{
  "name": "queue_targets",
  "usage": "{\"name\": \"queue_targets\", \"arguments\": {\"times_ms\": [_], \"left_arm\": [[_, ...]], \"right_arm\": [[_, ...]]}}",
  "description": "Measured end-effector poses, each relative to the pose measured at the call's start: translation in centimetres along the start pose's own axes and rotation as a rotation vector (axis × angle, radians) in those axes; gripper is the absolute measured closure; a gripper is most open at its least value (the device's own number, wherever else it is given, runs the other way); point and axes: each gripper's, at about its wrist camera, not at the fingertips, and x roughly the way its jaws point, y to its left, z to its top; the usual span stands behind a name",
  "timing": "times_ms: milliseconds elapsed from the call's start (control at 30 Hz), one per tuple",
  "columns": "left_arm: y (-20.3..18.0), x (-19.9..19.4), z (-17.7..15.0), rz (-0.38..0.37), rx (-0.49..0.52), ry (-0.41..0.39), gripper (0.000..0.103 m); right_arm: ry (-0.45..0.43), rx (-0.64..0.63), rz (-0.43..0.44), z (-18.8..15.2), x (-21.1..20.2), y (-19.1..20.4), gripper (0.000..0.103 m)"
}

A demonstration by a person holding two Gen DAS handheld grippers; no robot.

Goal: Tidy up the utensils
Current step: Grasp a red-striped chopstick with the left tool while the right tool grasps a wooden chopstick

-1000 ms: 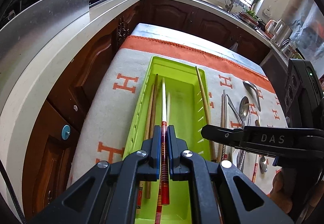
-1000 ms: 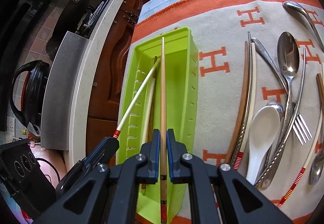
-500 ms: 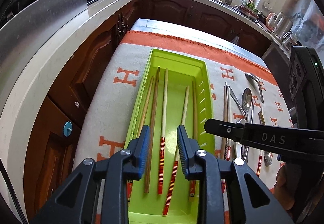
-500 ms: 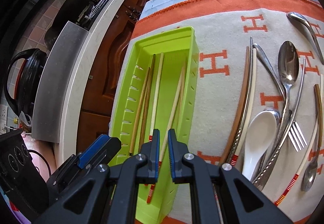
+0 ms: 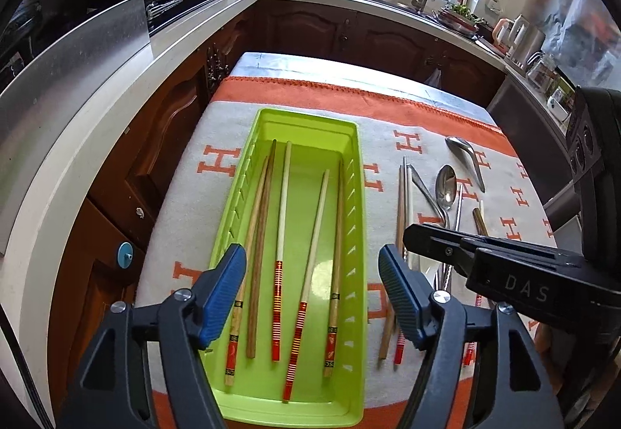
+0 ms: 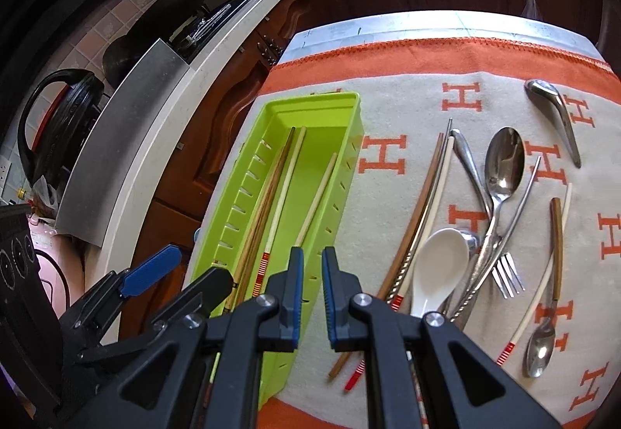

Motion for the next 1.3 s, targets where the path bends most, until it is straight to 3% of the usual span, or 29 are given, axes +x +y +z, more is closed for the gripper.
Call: {"name": "queue_targets", "arguments": {"times_ms": [400, 700, 767, 900, 1300], "left_arm": [[-6.2, -0.4, -0.2, -0.065, 0.108, -0.016, 0.026], [-10.6, 2.4, -0.7, -0.152, 0.161, -0.002, 0.026], [-11.4, 3.4, -1.1, -0.166, 0.172, 0.01, 0.027], [-12.6, 4.9, -1.9, -0.183, 0.199, 0.039, 0.04], [-14.7, 6.6, -3.1, -0.194, 0.255, 0.085, 0.047]], "right_arm": [[-0.124, -0.069, -0.094, -1.7, -5.4, -4.0, 0.093], [-0.204, -0.065, -0.212, -3.6, -8.4, -9.5, 0.093], [-0.209, -0.054, -0.228, -4.1, -8.3, -10.8, 0.093], [-0.189, -0.029, -0.244, -4.9, -7.1, -12.9, 0.093], [-0.12, -0.023, -0.25, -5.7, -3.1, -14.7, 0.093]]}}
